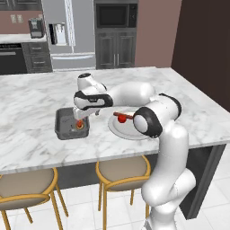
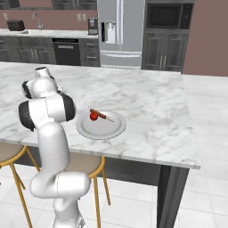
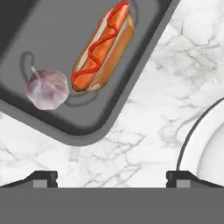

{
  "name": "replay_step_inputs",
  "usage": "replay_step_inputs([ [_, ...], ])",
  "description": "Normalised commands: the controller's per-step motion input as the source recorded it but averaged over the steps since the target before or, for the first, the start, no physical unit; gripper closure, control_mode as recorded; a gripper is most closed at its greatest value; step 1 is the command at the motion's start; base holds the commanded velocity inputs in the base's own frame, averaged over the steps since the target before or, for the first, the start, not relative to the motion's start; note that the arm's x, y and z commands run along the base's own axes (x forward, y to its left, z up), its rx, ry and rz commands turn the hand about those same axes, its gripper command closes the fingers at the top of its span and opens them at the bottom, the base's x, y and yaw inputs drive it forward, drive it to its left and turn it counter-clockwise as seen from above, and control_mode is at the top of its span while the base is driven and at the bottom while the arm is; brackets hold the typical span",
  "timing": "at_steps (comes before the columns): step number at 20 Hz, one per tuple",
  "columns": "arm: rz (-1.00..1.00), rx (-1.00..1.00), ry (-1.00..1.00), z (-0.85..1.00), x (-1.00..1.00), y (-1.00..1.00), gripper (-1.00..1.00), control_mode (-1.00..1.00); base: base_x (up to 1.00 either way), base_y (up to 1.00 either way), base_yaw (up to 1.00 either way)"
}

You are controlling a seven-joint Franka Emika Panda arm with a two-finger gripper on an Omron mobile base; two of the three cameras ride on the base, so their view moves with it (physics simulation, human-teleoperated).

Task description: Place one cooked food and one vegetable from the large plate to each tupperware container.

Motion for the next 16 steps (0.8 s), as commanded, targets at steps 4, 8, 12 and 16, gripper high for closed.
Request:
replay_step_inputs([
  [4,-0.59,0.00,0.00,0.00,0.23,-1.00,-1.00,-1.00,0.00,0.00,0.00],
  [8,-0.64,0.00,0.06,0.07,0.27,-1.00,-1.00,-1.00,0.00,0.00,0.00],
  [12,-0.57,0.06,0.15,0.53,0.20,-1.00,-1.00,-1.00,0.00,0.00,0.00],
  [16,-0.29,0.21,0.16,0.17,0.09,-0.85,-1.00,-1.00,0.00,0.00,0.00],
])
